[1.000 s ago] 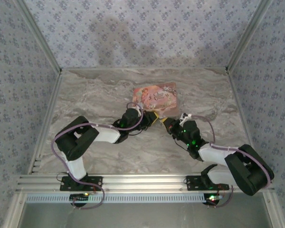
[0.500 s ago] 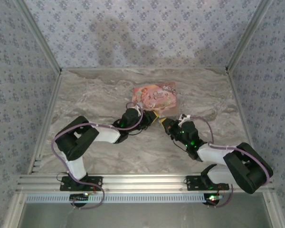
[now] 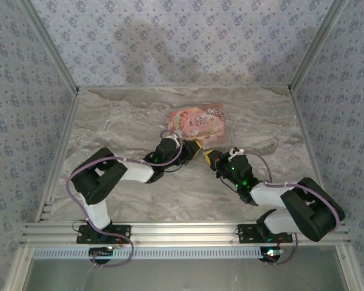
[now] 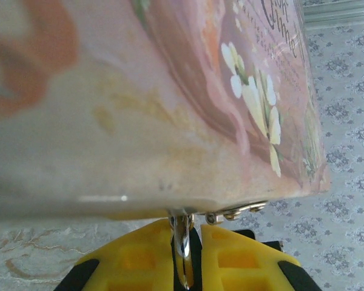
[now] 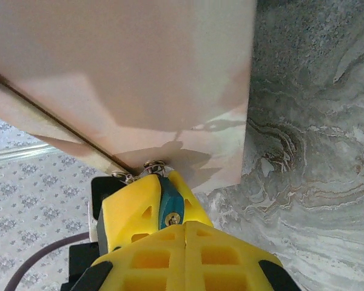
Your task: Unlock the padlock with the key
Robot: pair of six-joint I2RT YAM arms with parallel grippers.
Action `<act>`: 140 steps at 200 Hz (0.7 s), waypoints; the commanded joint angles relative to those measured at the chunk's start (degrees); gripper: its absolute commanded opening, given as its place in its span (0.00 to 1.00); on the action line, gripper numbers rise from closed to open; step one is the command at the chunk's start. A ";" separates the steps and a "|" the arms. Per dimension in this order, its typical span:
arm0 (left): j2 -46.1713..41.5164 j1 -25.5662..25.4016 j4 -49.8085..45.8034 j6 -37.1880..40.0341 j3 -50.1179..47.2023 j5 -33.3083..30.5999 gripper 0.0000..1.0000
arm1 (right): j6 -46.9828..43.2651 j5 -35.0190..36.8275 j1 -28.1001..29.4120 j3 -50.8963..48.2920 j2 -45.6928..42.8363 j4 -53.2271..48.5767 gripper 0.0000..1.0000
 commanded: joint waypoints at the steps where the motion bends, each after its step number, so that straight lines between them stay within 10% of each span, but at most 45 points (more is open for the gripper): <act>1: -0.76 -1.41 7.85 -1.68 1.26 4.60 0.07 | 4.06 1.15 0.38 0.26 1.45 -0.01 0.00; 140: 0.34 -4.58 9.51 -1.63 3.09 8.63 0.00 | -1.82 3.44 0.62 10.64 7.11 -6.89 0.00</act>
